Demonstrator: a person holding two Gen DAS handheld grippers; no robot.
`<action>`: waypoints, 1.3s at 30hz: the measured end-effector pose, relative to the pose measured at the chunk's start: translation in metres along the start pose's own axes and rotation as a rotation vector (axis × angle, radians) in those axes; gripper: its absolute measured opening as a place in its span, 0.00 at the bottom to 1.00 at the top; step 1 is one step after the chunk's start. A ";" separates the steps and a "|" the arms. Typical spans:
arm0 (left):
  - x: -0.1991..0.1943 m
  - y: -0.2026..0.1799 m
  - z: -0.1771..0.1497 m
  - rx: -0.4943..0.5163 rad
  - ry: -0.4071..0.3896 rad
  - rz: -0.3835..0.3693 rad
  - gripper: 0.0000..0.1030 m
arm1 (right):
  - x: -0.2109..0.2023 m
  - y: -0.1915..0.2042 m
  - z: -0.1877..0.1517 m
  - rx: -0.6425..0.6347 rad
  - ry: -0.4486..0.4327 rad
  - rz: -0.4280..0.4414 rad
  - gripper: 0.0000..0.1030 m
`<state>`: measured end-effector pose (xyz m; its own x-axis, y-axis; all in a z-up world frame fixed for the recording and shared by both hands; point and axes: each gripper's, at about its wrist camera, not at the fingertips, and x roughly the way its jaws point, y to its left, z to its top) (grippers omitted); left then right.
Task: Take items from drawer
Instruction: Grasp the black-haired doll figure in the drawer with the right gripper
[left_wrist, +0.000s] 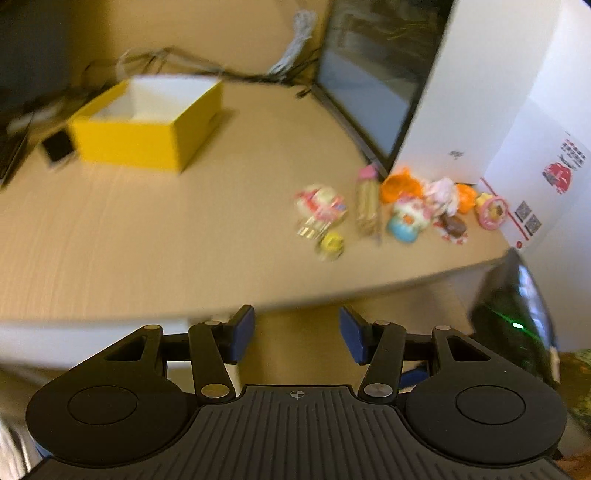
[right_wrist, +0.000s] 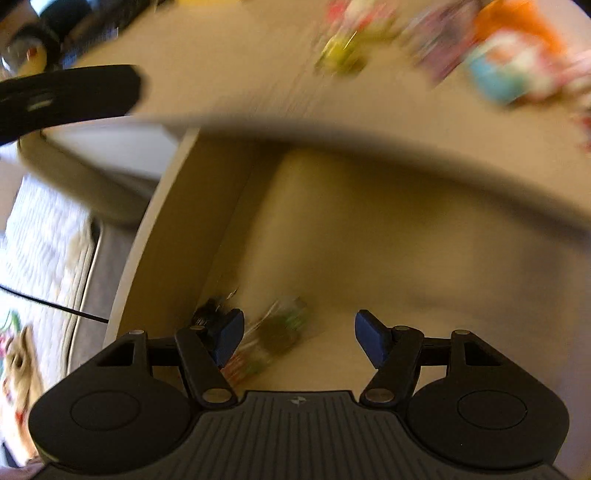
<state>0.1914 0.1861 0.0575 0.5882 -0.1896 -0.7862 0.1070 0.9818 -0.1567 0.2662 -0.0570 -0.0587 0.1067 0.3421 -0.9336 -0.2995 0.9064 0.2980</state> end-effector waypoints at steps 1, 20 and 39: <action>-0.003 0.007 -0.006 -0.028 0.007 0.004 0.53 | 0.008 0.007 0.002 -0.028 0.027 0.011 0.65; -0.037 0.061 -0.067 -0.279 0.001 0.088 0.53 | 0.092 0.067 0.015 -0.147 0.232 0.141 0.25; 0.076 -0.056 -0.049 0.119 0.273 -0.195 0.53 | -0.077 -0.067 -0.039 0.313 -0.334 0.149 0.25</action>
<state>0.1914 0.1162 -0.0228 0.3131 -0.3527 -0.8818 0.2978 0.9181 -0.2615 0.2409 -0.1535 -0.0147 0.3987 0.4885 -0.7761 -0.0401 0.8548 0.5174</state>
